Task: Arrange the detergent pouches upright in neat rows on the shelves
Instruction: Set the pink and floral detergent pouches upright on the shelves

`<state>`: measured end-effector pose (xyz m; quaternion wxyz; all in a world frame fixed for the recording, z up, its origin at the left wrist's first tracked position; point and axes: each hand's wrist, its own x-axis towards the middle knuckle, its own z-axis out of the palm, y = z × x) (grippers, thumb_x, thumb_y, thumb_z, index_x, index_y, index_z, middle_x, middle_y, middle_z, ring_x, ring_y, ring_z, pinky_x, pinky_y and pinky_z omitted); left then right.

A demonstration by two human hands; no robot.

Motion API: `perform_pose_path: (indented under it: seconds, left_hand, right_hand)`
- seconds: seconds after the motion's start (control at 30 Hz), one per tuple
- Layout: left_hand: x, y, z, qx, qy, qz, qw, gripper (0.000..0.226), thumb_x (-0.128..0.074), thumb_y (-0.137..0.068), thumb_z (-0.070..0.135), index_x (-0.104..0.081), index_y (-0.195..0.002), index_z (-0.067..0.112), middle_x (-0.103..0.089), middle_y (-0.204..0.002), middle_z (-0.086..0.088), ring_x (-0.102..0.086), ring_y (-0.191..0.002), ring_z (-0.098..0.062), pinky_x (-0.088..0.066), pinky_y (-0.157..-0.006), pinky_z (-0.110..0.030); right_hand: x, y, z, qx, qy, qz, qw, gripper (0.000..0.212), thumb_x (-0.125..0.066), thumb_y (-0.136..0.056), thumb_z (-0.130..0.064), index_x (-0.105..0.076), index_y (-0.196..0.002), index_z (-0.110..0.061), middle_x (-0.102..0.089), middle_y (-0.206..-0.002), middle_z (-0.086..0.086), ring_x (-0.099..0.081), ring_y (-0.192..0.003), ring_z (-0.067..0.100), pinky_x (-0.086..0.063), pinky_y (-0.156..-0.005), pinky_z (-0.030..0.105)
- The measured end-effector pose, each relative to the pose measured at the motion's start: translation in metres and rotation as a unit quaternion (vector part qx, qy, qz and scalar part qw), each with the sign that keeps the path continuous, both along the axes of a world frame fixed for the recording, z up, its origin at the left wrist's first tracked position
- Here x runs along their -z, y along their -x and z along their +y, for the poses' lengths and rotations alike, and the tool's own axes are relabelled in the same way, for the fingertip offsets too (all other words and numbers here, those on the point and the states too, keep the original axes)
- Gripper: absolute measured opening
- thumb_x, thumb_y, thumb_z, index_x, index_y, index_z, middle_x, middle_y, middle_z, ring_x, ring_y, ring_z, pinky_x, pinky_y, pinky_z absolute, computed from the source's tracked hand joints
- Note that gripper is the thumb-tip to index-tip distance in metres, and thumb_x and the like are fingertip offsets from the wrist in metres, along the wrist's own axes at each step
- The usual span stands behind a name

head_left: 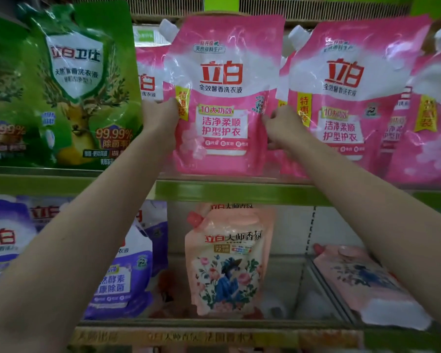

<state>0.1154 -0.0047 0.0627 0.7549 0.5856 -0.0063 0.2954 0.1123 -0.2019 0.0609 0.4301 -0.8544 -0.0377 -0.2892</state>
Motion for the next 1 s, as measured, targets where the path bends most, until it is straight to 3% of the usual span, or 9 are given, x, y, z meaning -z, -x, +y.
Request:
perform_pose_path:
  seconds: [0.13,0.2,0.37,0.5,0.57,0.67,0.77,0.87,1.0]
  left_hand:
    - [0.011,0.022,-0.005,-0.015,-0.051,-0.003,0.999,0.020,-0.051,-0.088,0.007,-0.044,-0.071,0.016,-0.047,-0.067,0.001,-0.051,-0.077,-0.019,-0.049,-0.078,-0.038]
    - [0.015,0.038,-0.012,0.021,-0.057,-0.022,0.998,0.012,-0.053,-0.087,0.008,-0.045,-0.079,0.011,-0.052,-0.070,-0.002,-0.064,-0.076,-0.023,-0.054,-0.084,-0.045]
    - [0.030,0.084,-0.038,0.056,-0.041,-0.062,0.996,0.026,-0.056,-0.089,0.016,-0.045,-0.112,0.010,-0.063,-0.089,-0.007,-0.069,-0.069,-0.015,-0.060,-0.068,-0.033]
    - [0.062,0.113,-0.064,0.056,-0.071,-0.075,0.993,0.038,-0.060,-0.086,0.023,-0.050,-0.122,0.019,-0.062,-0.113,0.004,-0.062,-0.103,-0.009,-0.051,-0.088,-0.030]
    - [0.091,0.126,-0.076,0.080,-0.079,-0.080,0.991,0.045,-0.063,-0.084,0.026,-0.049,-0.127,0.026,-0.061,-0.116,0.015,-0.057,-0.108,0.000,-0.046,-0.093,-0.025]
    - [0.145,0.137,-0.093,0.137,-0.047,-0.012,0.989,0.039,-0.067,-0.081,0.027,-0.054,-0.114,0.042,-0.063,-0.115,0.020,-0.059,-0.106,0.004,-0.046,-0.095,-0.027]
    - [0.187,0.134,-0.112,0.212,-0.011,0.081,0.974,0.042,-0.063,-0.083,0.013,-0.050,-0.121,0.027,-0.062,-0.114,0.009,-0.059,-0.101,-0.003,-0.047,-0.079,-0.020]
    - [0.209,0.120,-0.135,0.243,-0.050,0.161,0.955,0.042,-0.058,-0.087,0.004,-0.047,-0.126,0.015,-0.060,-0.111,0.000,-0.056,-0.094,-0.009,-0.043,-0.070,-0.020]
    - [0.236,0.093,-0.176,0.261,-0.092,0.217,0.936,0.020,-0.055,-0.089,0.004,-0.057,-0.106,0.014,-0.061,-0.094,0.004,-0.058,-0.086,-0.011,-0.045,-0.071,-0.023]
  right_hand:
    - [0.006,0.018,-0.002,-0.024,0.007,0.011,1.000,0.022,-0.050,-0.092,-0.015,-0.058,-0.083,0.003,-0.063,-0.088,0.018,-0.064,-0.095,0.040,-0.053,-0.084,0.053]
    - [0.013,0.030,-0.003,-0.050,-0.025,0.010,0.998,0.024,-0.052,-0.091,-0.016,-0.060,-0.094,0.007,-0.061,-0.087,0.017,-0.064,-0.097,0.040,-0.052,-0.087,0.053]
    - [0.041,0.054,-0.008,-0.103,-0.126,-0.009,0.987,0.046,-0.055,-0.090,-0.021,-0.045,-0.131,-0.003,-0.056,-0.127,0.012,-0.056,-0.116,0.025,-0.046,-0.101,0.043]
    - [0.063,0.078,-0.010,-0.184,-0.270,-0.024,0.945,0.025,-0.054,-0.091,-0.016,-0.055,-0.117,-0.013,-0.062,-0.118,0.008,-0.064,-0.105,0.019,-0.053,-0.093,0.033]
    - [0.084,0.094,-0.017,-0.213,-0.319,-0.031,0.923,0.013,-0.055,-0.091,-0.017,-0.059,-0.103,-0.021,-0.066,-0.113,0.006,-0.067,-0.101,0.016,-0.055,-0.088,0.030]
    - [0.134,0.118,-0.034,-0.211,-0.397,-0.012,0.893,0.016,-0.061,-0.085,-0.021,-0.066,-0.100,-0.021,-0.072,-0.105,0.006,-0.070,-0.096,0.017,-0.057,-0.080,0.028]
    - [0.187,0.127,-0.051,-0.130,-0.462,0.077,0.874,0.012,-0.060,-0.085,-0.012,-0.067,-0.095,-0.012,-0.075,-0.089,0.007,-0.073,-0.085,0.021,-0.059,-0.074,0.032]
    - [0.216,0.121,-0.075,-0.066,-0.500,0.147,0.851,0.012,-0.055,-0.088,-0.002,-0.064,-0.083,-0.008,-0.071,-0.063,0.008,-0.069,-0.057,0.019,-0.057,-0.056,0.026]
    - [0.236,0.108,-0.123,-0.021,-0.386,0.167,0.907,0.016,-0.058,-0.088,-0.010,-0.069,-0.078,-0.015,-0.068,-0.068,0.002,-0.064,-0.063,0.015,-0.050,-0.059,0.024]
